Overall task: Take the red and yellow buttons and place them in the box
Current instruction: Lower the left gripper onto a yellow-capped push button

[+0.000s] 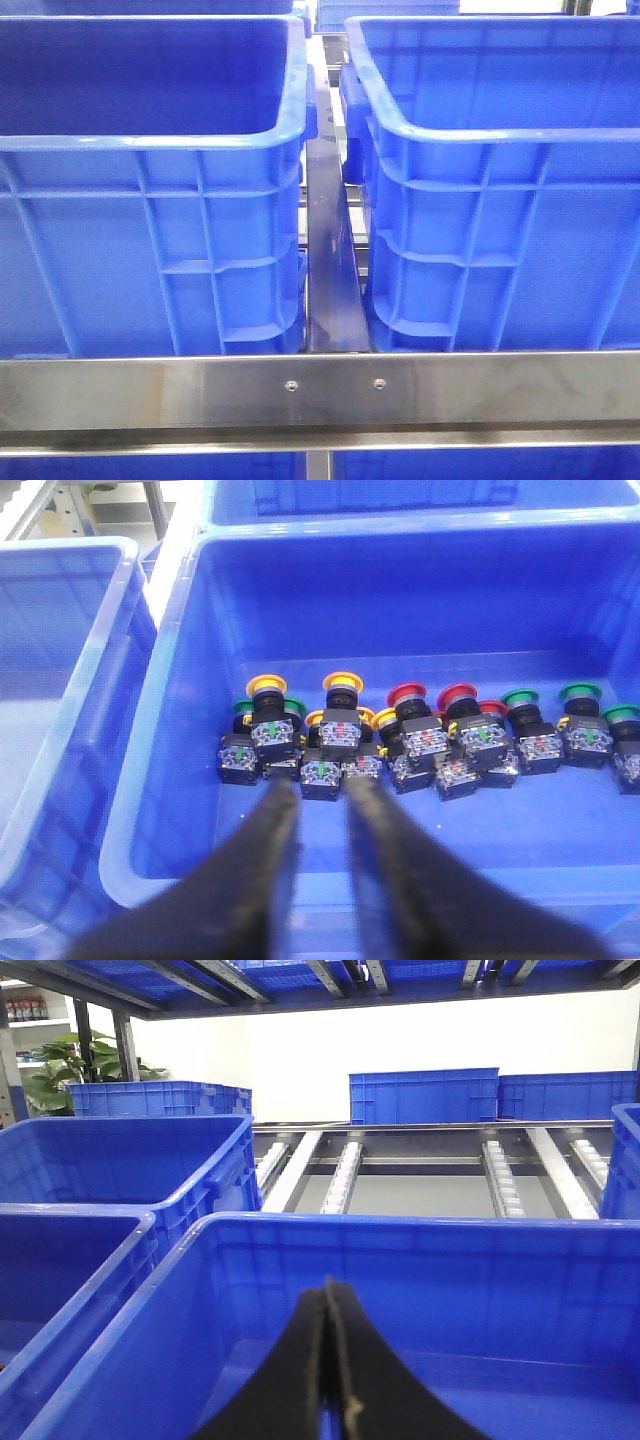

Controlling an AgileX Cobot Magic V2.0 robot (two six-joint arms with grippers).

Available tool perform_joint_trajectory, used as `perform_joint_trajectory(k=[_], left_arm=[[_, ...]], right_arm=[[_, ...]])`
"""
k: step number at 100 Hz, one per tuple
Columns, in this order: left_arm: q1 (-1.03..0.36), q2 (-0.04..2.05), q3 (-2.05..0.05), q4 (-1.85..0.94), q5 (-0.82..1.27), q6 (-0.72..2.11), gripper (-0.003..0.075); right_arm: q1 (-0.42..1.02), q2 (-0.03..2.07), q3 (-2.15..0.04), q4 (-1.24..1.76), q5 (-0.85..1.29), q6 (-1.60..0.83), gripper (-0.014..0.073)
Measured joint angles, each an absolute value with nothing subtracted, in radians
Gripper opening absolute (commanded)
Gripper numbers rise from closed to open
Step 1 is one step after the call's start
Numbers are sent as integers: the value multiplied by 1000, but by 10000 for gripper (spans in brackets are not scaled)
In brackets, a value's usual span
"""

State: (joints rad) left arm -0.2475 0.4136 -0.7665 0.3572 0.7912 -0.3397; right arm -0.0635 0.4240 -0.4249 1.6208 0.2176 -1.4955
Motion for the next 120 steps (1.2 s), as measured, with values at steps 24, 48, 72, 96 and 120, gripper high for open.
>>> perform_joint_trajectory(k=[24,48,72,96,120], left_arm=[[-248,414,-767,365,779,-340,485],[-248,512,-773,371,763,-340,485],[-248,769,-886,371,762,-340,485],[-248,1067,-1048,371,788,-340,484],[-240,1305,-1160,369,818,-327,484]], right_arm=[[-64,424,-425,1621,218,-1496,-68],[-64,424,-425,1621,218,-1496,-68],[-64,424,-425,1621,218,-1496,-68],[-64,424,-423,1621,218,-1496,-68],[-64,424,-413,1621,218,-1496,-68]])
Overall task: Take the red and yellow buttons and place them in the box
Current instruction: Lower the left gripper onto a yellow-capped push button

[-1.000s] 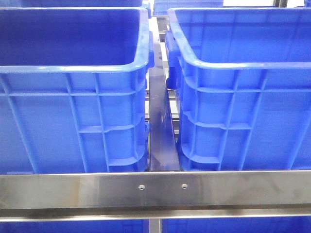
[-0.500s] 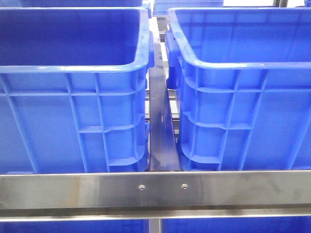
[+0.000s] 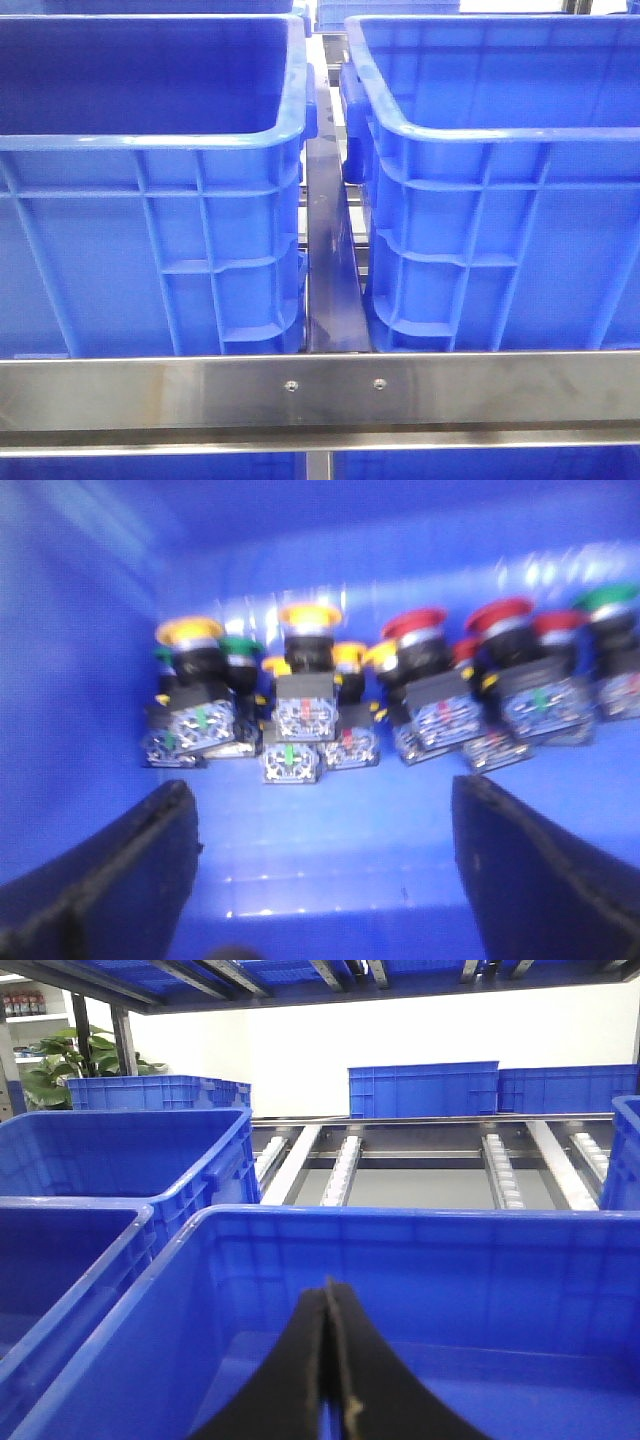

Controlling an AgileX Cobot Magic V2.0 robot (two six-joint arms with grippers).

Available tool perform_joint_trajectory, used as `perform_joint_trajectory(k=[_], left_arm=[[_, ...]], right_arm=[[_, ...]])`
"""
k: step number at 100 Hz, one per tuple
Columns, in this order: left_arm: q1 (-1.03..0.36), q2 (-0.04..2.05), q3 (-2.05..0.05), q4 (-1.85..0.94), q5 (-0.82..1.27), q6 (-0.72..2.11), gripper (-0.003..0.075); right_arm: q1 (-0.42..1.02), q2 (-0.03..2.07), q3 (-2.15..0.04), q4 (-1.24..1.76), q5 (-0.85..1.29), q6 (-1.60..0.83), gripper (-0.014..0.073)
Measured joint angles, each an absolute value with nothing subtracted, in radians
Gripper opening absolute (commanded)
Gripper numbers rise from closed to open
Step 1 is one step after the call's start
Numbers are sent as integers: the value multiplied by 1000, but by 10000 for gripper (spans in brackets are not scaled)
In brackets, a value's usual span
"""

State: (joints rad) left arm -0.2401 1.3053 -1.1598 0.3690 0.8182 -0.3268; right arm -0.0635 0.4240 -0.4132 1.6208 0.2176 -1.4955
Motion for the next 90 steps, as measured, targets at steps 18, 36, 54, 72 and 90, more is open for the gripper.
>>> perform_joint_trajectory(k=[18,36,54,72,90], left_arm=[[-228,1428,-1219,357,825,-295,484],[-156,1500,-1263,256,823,-188,484],[-114,1544,-1284,201,815,-121,484],[-111,1592,-1284,201,796,-111,484],[-99,1631,-1284,202,763,-111,484]], right_arm=[[-64,424,-413,1621,218,-1496,-68],[-64,424,-413,1621,218,-1496,-68],[-64,424,-413,1621,218,-1496,-68],[-64,424,-413,1621,218,-1496,-68],[-64,424,-413,1621,218,-1496,-68]])
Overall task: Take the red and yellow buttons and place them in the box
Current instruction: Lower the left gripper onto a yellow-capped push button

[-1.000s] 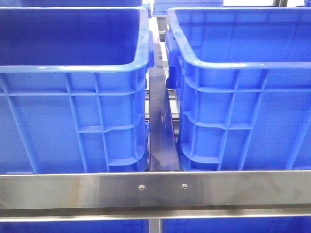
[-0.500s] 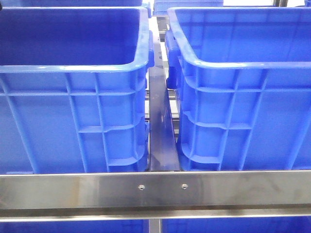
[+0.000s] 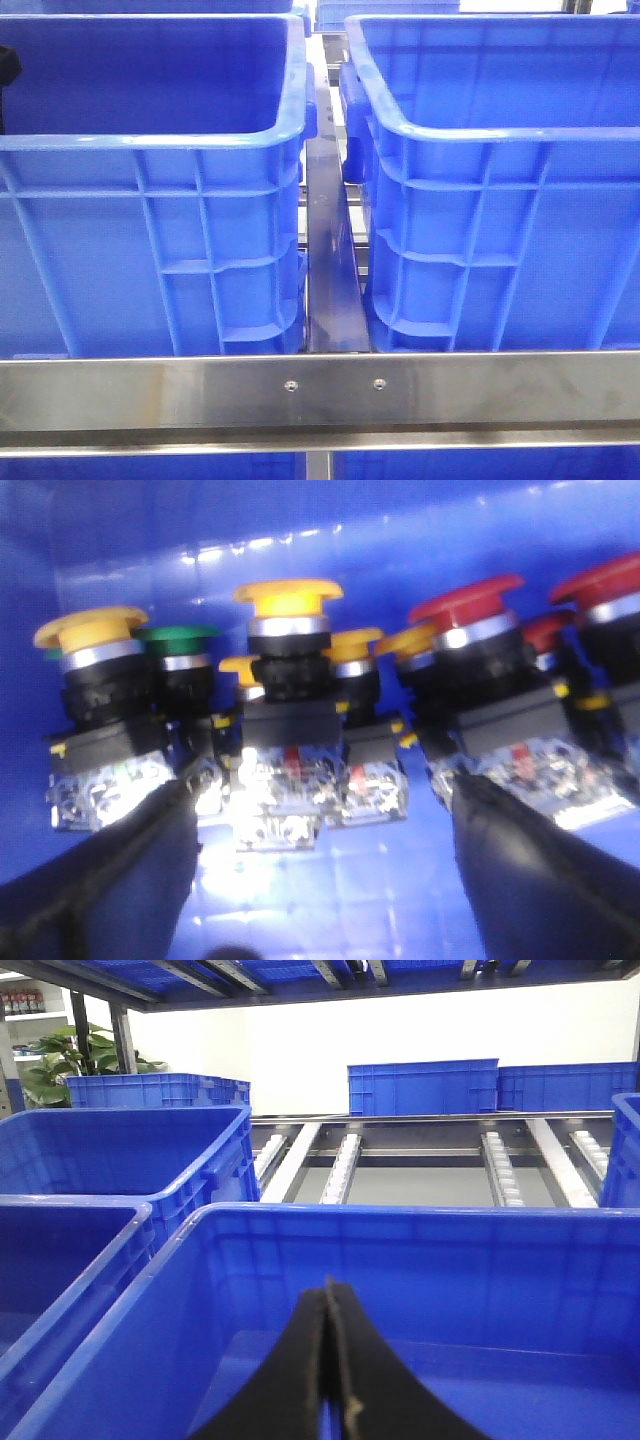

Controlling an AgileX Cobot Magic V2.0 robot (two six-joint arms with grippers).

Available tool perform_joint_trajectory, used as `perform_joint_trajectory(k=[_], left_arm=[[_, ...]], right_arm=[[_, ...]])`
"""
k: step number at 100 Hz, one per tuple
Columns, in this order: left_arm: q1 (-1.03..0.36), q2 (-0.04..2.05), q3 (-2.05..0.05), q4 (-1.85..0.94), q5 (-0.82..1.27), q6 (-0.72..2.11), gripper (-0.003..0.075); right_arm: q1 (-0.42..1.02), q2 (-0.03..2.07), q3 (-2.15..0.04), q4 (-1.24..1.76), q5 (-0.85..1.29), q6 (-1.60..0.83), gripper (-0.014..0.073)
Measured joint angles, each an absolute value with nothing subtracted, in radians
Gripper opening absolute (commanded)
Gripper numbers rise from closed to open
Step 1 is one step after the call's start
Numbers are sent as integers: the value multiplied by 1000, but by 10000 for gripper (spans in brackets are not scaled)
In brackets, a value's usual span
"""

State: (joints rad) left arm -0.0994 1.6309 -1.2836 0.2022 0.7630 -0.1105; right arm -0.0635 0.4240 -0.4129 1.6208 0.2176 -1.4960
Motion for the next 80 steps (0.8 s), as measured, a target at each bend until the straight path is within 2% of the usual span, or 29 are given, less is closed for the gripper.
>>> perform_joint_trajectory(k=[80], left_arm=[[-64,1753,-1284,208,668,-111,484]], right_arm=[[-64,424,-413,1621,218,-1496,-68]])
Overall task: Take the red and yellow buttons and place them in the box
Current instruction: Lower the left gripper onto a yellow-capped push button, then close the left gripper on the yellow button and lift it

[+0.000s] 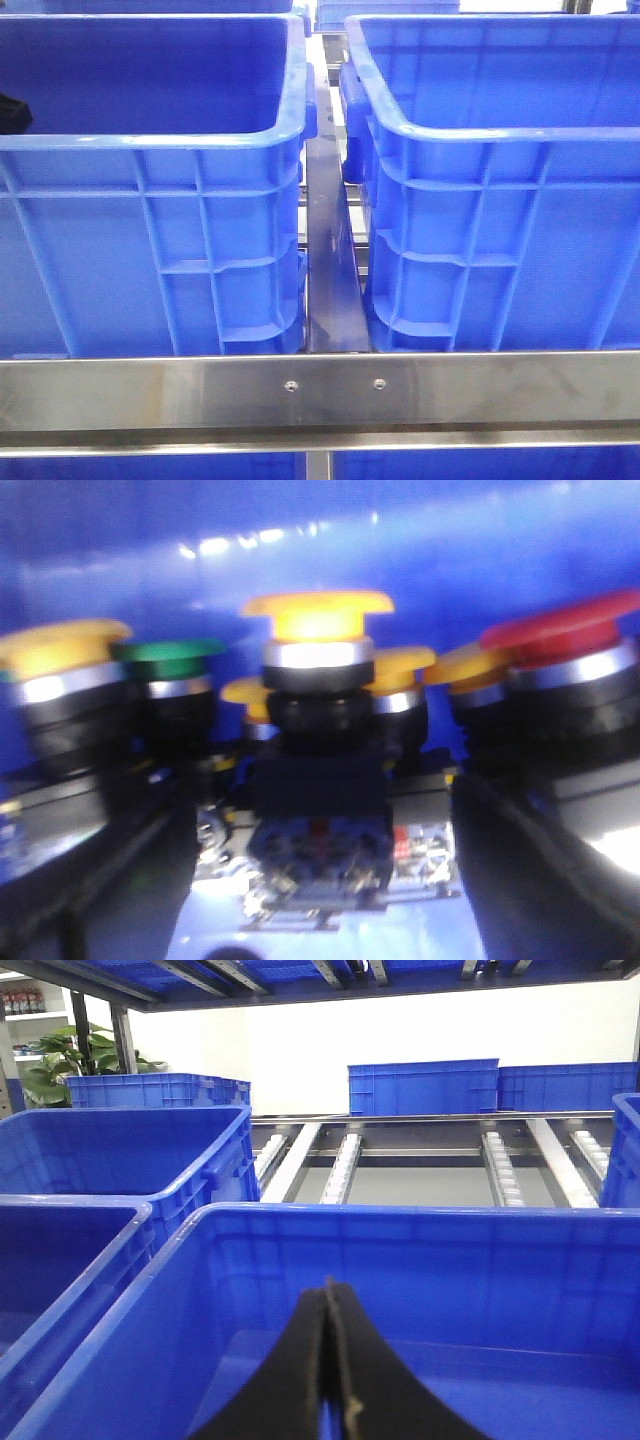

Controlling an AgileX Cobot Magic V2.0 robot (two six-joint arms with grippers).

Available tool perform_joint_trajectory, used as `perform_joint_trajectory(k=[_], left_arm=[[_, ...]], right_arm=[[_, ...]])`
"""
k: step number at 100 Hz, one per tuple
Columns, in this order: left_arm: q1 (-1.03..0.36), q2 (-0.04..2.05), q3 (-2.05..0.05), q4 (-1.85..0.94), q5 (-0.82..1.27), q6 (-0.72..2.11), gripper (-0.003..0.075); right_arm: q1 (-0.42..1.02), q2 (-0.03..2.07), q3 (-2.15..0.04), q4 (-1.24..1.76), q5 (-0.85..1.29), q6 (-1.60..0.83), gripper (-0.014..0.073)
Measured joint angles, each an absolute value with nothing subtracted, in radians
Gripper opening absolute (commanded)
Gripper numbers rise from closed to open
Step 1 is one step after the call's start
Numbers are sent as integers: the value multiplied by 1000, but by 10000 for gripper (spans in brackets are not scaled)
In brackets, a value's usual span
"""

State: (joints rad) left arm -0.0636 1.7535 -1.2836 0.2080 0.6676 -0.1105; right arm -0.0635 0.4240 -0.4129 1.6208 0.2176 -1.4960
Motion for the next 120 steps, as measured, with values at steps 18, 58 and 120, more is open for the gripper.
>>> perform_joint_trajectory(k=[18,58,120], left_arm=[[-64,1762,-1284,208,645,-111,433],[-64,1762,-1284,208,641,-111,268],[-64,1665,-1285,173,714,-111,136]], right_arm=[[-64,424,-413,1621,218,-1496,-68],[-64,424,-413,1621,218,-1496,-68],[-64,424,-413,1621,218,-1496,-68]])
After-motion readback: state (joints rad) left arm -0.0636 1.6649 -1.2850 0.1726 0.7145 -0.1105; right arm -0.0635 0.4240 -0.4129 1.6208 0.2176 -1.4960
